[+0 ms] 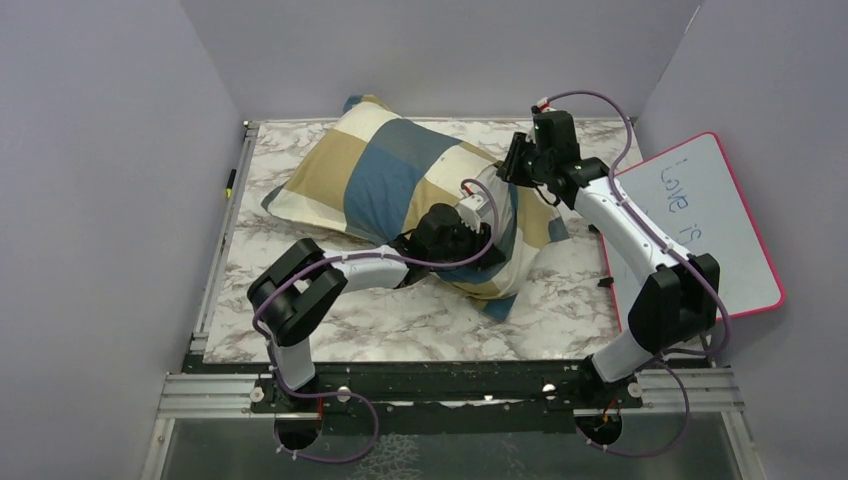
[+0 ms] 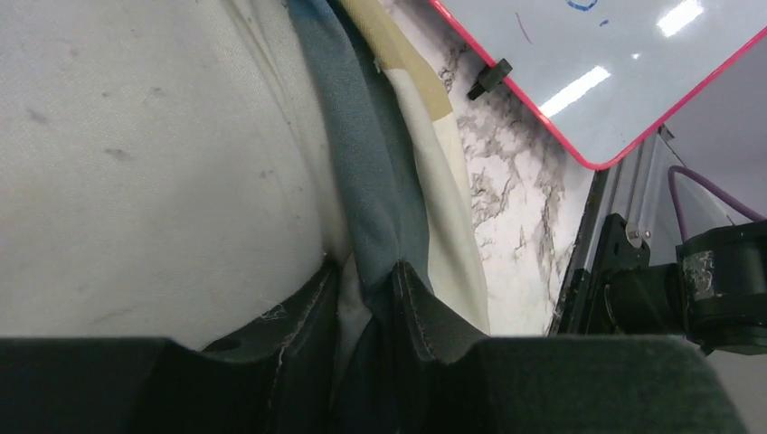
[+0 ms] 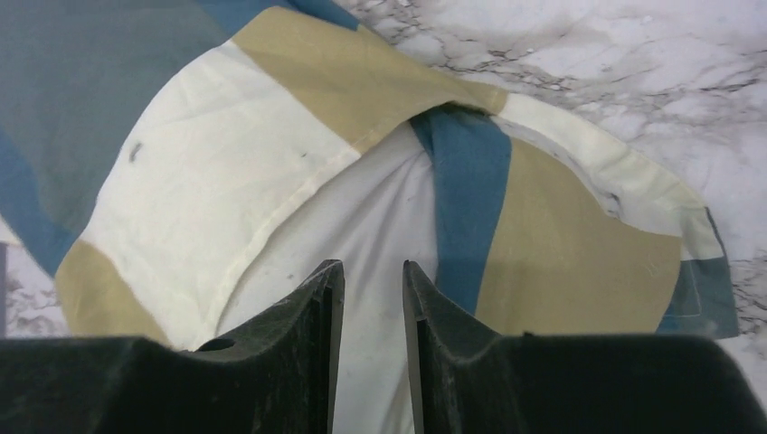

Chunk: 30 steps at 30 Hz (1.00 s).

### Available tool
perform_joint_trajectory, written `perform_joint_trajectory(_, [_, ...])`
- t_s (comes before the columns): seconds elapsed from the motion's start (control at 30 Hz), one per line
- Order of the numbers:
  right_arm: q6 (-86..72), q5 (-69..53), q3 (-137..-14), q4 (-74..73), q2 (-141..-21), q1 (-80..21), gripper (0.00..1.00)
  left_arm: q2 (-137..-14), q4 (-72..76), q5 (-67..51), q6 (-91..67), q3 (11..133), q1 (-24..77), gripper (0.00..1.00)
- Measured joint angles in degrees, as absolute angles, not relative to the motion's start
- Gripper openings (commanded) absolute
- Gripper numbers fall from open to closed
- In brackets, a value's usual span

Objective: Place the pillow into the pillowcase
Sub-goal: Stuff the pillow into the pillowcase.

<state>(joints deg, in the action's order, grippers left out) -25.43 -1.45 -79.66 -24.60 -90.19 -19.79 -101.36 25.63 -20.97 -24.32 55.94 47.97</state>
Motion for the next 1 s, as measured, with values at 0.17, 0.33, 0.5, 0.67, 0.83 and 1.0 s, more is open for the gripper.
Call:
perform_joint_trajectory(0.17, [-21.76,3.79,-80.86,-27.18,-92.25,-19.79,0.33,-103.61,30.06,-18.72,-26.39,55.55,49.63,0.27])
perform_joint_trajectory(0.33, [-18.94,7.31,-80.93,-29.28,-94.48,-19.77,0.32,-104.2,31.68,-18.39,-27.44,55.48,49.58,0.27])
perform_joint_trajectory(0.5, [-17.12,8.47,-81.47,-29.93,-96.53,-19.77,0.09,-103.79,31.66,-17.8,-28.23,55.33,49.63,0.34])
perform_joint_trajectory(0.67, [-16.45,10.48,-82.37,-29.91,-97.47,-19.86,0.04,-98.41,28.1,-14.39,-29.06,54.54,49.93,0.41])
perform_joint_trajectory(0.83, [-16.78,14.35,-88.01,-31.68,-97.47,-19.94,0.34,-93.73,14.92,-6.96,-27.35,61.01,49.98,0.46])
perform_joint_trajectory(1.0, [-19.88,18.48,-94.35,-36.27,-95.96,-19.92,0.4,-92.53,4.21,-2.44,-25.41,69.52,48.27,0.5])
